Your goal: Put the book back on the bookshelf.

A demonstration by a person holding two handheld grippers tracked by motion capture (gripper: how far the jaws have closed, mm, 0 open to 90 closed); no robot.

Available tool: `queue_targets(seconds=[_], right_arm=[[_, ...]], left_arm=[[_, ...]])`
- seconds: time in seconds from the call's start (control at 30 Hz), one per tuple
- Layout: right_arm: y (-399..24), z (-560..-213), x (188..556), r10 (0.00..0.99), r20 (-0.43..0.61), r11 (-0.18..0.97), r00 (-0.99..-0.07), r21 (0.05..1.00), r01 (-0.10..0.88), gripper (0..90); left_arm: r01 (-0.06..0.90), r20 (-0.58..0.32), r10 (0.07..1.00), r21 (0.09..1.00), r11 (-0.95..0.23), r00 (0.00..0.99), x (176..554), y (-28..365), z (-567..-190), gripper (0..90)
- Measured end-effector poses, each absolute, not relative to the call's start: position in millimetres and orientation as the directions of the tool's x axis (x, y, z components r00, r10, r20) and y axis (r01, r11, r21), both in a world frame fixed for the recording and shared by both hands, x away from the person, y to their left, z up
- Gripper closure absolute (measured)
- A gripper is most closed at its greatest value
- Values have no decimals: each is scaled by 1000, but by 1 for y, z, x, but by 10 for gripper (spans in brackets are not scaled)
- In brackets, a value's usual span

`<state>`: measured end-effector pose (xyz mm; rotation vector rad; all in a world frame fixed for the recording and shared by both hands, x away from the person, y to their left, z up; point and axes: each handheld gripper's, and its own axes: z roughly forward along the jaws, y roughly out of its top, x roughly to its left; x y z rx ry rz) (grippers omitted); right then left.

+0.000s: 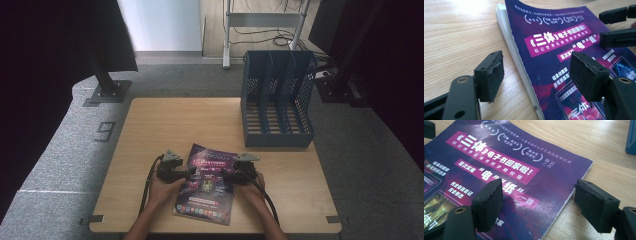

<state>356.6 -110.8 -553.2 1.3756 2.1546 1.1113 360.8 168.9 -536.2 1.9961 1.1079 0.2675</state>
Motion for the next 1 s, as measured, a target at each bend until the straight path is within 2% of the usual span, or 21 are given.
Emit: queue_targets(seconds=[0.27,1.0], right_arm=[[-110,-553,356,880,106,222,-464,770,598,230],[-109,-553,355,881,97,226,-462,772,594,234]], left_arm=[[603,-176,774,736,-306,608,362,160,-539,282],[633,-203,777,714,-299,595,367,155,-545,260]])
